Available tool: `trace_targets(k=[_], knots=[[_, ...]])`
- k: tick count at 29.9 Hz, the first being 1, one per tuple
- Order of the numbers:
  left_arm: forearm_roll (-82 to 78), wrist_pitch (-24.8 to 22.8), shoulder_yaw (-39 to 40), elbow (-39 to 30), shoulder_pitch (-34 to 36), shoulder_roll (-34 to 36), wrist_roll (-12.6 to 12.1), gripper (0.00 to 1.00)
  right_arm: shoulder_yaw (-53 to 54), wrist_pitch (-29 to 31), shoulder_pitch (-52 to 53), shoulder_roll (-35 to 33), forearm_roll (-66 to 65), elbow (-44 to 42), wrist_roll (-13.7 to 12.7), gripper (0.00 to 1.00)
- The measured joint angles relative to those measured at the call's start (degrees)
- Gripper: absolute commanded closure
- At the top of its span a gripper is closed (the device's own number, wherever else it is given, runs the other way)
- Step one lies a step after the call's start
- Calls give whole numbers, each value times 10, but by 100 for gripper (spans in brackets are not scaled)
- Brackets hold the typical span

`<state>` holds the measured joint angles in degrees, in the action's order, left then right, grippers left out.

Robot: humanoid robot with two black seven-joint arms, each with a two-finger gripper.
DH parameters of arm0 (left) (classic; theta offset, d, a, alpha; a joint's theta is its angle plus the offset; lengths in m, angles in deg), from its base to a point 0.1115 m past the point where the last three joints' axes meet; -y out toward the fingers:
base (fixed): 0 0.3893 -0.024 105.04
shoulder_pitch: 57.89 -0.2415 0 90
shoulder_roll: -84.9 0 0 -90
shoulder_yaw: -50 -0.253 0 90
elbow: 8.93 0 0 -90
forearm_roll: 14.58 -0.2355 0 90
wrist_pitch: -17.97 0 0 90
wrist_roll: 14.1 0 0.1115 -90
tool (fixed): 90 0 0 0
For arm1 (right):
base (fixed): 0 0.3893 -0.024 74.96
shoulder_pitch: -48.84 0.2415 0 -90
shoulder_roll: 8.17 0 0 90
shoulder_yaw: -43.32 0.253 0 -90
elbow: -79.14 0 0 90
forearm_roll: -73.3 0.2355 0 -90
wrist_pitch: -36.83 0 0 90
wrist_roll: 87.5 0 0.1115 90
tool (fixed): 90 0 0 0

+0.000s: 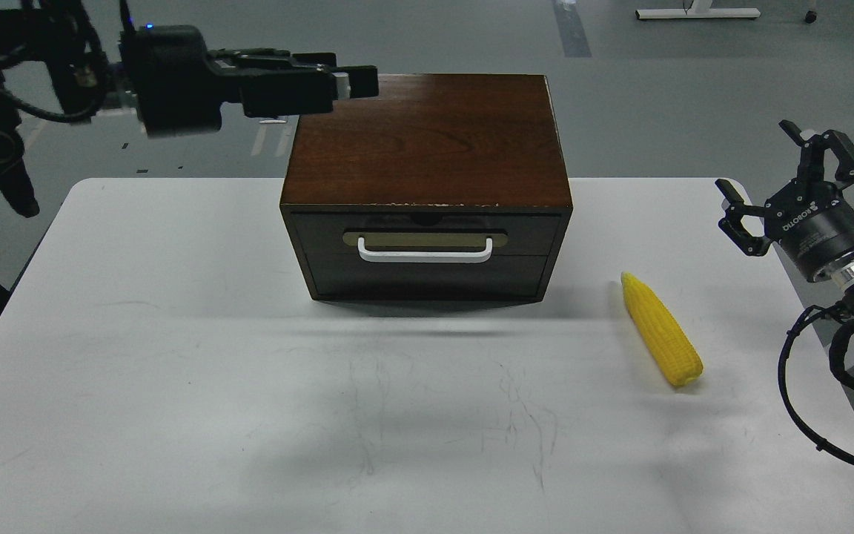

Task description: Put corn in drawer with both arms

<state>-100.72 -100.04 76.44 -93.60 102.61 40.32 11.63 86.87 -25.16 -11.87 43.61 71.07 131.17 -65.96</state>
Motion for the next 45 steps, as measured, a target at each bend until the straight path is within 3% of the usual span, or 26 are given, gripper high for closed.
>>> trace_targets(k=[5, 9, 19, 45], knots=[[-108, 0, -141, 2, 133, -70, 5, 1, 6, 0, -1, -4, 0, 0, 0, 0], [-175, 0, -204, 4, 171, -116, 5, 1, 9, 0, -1, -11, 0, 0, 0, 0], [-332, 0, -290, 42, 179, -180, 8, 1, 14, 0, -4, -17, 0, 0, 5, 0], [-389, 0, -358, 111, 170, -254, 6, 2, 14, 0, -9, -17, 0, -3, 6, 0]])
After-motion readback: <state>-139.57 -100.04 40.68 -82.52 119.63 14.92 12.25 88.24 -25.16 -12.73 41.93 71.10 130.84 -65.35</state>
